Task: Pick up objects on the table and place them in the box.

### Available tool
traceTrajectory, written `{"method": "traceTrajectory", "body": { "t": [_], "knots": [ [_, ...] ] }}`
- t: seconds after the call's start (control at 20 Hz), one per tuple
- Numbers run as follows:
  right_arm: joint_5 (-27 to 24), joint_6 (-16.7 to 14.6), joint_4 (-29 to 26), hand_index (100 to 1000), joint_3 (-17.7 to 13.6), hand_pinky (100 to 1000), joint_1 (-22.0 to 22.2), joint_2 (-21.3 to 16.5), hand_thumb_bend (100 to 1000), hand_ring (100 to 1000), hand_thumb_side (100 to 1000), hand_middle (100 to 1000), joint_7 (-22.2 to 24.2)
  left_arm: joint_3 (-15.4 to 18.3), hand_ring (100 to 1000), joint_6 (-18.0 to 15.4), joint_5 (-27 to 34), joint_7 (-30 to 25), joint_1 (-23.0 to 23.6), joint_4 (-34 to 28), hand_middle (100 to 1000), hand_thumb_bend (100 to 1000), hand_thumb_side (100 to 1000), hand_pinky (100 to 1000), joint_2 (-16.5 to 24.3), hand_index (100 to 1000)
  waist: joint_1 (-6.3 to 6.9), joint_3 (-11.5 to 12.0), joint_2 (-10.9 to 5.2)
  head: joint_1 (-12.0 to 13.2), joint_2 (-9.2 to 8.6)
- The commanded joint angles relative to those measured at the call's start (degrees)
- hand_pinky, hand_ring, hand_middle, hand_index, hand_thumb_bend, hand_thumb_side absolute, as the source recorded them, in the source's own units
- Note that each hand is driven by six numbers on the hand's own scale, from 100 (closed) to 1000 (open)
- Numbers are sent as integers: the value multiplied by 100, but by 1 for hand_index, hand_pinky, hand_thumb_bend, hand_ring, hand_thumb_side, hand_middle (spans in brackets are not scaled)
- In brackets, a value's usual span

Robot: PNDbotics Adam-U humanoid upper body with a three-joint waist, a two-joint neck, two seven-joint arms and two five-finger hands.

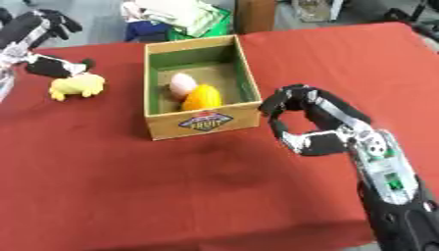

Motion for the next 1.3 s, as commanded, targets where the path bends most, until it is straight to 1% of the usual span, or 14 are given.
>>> {"method": "traceTrajectory", "body": {
  "t": [0.05, 0.25, 0.4, 0.65, 0.95, 1.15, 1.3],
  "knots": [
    [21, -33, -60, 704, -48, 578, -70, -127, 100, 745, 208, 578, -2, 181, 768, 71, -166, -6, -69, 254, 782, 490, 294, 783, 287, 821, -11, 10, -71, -40, 19],
    [19, -40, -59, 704, -51, 577, -67, -123, 100, 745, 210, 578, -5, 258, 800, -9, -253, -66, -99, 672, 809, 473, 285, 795, 223, 833, -31, 3, -58, -38, 20],
    [15, -44, -60, 704, -53, 577, -66, -116, 100, 745, 210, 578, -8, 333, 810, -34, -269, 48, -144, 971, 819, 464, 279, 797, 88, 841, -48, -5, -51, -34, 15],
    [6, -48, -61, 704, -48, 577, -70, -106, 100, 746, 210, 577, -3, 417, 799, -62, -366, 449, -249, 1389, 812, 443, 265, 788, -125, 841, -67, -25, -34, -30, 4],
    [12, -52, -62, 704, -41, 577, -73, -88, 100, 746, 211, 577, 18, 499, 787, -98, -531, 1026, -374, 1784, 801, 440, 262, 779, -343, 837, -85, -64, 11, -12, -16],
    [15, -65, -65, 704, -36, 577, -85, -80, 100, 746, 212, 577, 31, 539, 786, -81, -634, 1334, -431, 2042, 804, 437, 260, 777, -416, 835, -108, -106, 52, 13, -55],
    [20, -86, -65, 705, -30, 578, -100, -73, 100, 746, 213, 578, 42, 576, 781, -83, -710, 1464, -468, 2217, 799, 436, 260, 773, -436, 834, -128, -156, 89, 52, -104]
  ]
}}
